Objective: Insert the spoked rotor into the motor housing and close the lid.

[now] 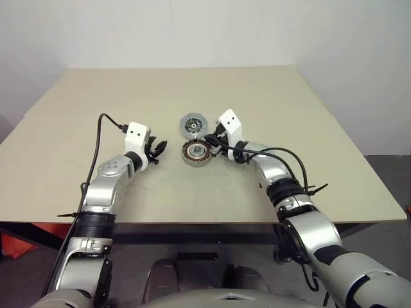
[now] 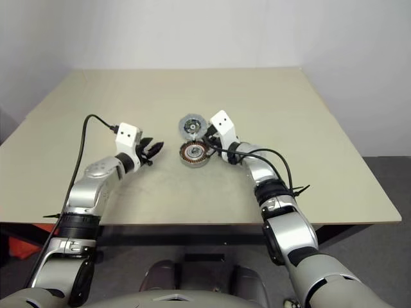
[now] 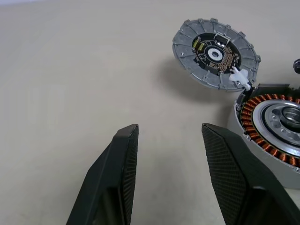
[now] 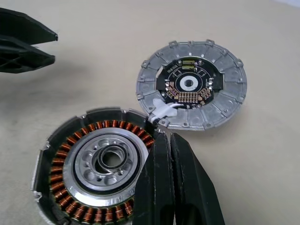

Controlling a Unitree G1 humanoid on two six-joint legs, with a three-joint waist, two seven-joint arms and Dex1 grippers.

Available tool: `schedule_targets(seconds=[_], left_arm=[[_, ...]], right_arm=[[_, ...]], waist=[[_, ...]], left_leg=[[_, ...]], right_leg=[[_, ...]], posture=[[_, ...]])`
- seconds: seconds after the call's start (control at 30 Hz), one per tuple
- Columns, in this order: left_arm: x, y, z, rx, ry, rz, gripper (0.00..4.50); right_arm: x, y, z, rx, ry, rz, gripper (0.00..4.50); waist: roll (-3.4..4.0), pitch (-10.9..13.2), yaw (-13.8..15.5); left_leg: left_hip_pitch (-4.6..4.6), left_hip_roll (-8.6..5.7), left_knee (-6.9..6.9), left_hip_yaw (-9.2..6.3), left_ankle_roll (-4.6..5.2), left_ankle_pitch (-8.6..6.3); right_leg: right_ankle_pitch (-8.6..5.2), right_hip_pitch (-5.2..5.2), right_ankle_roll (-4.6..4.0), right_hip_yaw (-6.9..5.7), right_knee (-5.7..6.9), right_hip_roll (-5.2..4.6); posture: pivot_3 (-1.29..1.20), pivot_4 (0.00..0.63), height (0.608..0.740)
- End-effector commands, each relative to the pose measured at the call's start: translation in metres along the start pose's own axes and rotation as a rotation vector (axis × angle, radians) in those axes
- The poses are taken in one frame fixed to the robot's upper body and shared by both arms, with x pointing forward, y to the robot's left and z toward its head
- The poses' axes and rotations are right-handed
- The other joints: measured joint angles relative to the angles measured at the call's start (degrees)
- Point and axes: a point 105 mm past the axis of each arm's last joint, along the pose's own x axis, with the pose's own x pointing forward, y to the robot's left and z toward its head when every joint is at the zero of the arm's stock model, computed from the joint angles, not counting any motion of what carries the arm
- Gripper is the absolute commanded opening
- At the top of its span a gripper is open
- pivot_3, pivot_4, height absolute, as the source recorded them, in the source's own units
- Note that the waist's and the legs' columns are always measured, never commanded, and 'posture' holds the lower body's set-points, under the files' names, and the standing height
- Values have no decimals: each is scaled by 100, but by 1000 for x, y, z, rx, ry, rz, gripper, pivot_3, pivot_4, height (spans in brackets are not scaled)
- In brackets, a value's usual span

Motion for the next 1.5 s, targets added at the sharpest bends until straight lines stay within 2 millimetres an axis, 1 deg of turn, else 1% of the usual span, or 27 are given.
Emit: schedule_targets(seconds=[0.03,0.23,0.57,0.8,1.27,1.5], left_arm=[[0,-2,14,29,-47,-3,2273],[0,-1,13,33,-47,2,2273],[-2,0,12,47,-41,10,2273],[-1,-1,17,69,-48,5,2273],[-1,3,18,70,-53,15,2273],[-1,4,16,69,-50,21,2273]], right_arm=[[3,-2,21,-26,-66,-4,44],[9,10,14,-17,-55,23,44],[12,16,12,-17,-48,40,44],[13,19,-2,-12,-8,40,44],[10,23,4,-16,-35,72,44],[13,27,7,-17,-44,83,44]], waist=[[0,0,-1],[0,0,-5],[0,0,-5],[0,0,-1],[0,0,-6],[0,0,-6]], left_leg=[[0,0,0,0,0,0],[1,0,0,0,0,0],[1,0,0,0,0,0],[1,1,0,0,0,0],[3,1,1,0,0,0],[3,1,1,0,0,0]], right_leg=[[0,0,0,0,0,0],[0,-1,0,0,2,0],[0,-1,0,0,1,1],[0,0,0,0,1,0],[0,1,0,0,3,0],[0,1,0,1,4,0]], posture=[[0,0,740],[0,0,740],[0,0,740],[0,0,740],[0,0,740],[0,0,740]])
